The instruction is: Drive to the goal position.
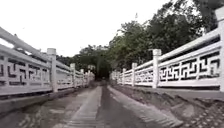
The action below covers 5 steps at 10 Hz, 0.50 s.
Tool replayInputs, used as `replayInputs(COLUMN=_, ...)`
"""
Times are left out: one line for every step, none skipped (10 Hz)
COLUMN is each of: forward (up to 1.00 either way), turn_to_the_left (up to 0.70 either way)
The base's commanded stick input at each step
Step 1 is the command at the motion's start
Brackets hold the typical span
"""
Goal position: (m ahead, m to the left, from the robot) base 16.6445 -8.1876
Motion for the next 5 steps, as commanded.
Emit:
replayInputs(forward=0.45, turn_to_the_left=0.03)
replayInputs(forward=0.45, turn_to_the_left=0.03)
replayInputs(forward=0.45, turn_to_the_left=0.03)
replayInputs(forward=0.45, turn_to_the_left=0.03)
replayInputs(forward=0.45, turn_to_the_left=0.03)
